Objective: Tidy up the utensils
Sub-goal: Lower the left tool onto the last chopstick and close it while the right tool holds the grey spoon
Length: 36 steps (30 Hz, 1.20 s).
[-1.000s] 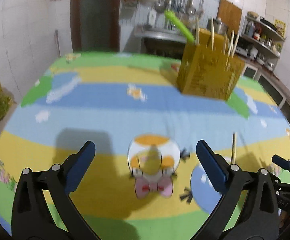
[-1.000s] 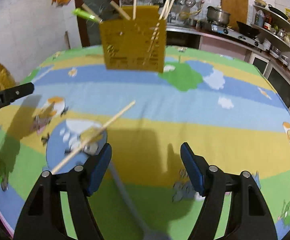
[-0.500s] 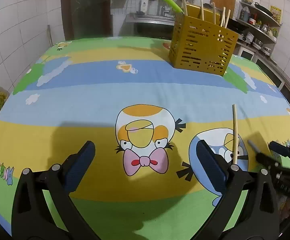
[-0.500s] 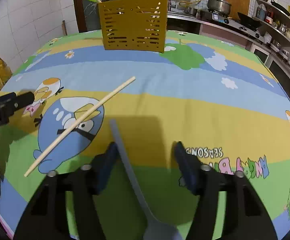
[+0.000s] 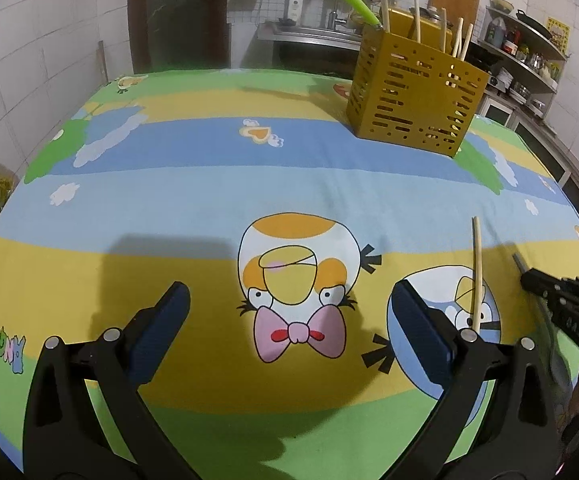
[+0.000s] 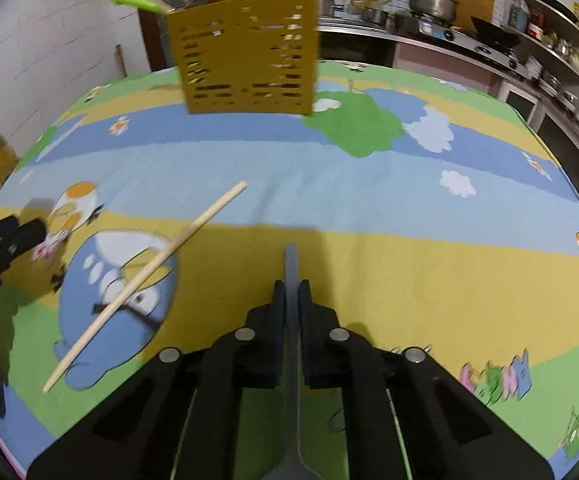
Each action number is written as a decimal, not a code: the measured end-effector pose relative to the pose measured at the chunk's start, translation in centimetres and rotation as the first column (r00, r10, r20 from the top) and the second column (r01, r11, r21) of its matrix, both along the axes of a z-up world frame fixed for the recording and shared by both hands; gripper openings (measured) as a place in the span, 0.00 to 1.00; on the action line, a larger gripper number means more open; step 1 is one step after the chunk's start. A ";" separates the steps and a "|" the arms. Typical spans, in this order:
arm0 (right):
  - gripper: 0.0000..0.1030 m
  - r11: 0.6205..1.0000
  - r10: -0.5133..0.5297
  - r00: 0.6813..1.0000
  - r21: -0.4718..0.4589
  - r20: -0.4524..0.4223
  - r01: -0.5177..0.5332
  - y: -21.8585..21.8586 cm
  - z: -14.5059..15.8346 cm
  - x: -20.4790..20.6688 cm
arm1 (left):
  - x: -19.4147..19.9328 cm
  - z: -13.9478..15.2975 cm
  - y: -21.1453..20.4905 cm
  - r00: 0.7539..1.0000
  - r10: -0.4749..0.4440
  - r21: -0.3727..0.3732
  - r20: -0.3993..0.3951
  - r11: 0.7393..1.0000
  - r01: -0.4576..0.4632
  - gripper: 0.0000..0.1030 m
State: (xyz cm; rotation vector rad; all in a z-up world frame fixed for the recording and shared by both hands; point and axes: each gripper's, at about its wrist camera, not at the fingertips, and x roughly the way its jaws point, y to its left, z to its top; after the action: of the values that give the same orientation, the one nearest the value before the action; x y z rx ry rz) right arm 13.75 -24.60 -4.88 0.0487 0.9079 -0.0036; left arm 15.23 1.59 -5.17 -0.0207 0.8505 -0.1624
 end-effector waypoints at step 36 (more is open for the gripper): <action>0.07 0.988 -0.119 0.992 0.107 0.047 0.113 -9.4 -0.9 2.5 | 0.8 -0.5 -10.9 0.972 -0.232 0.119 -0.047 0.964 0.236 0.95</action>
State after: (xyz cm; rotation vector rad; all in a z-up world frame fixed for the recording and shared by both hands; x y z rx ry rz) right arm 16.23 -33.96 -5.76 0.1980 0.8503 -0.0633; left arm 16.08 -9.36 -5.63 0.1951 0.8936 -0.3316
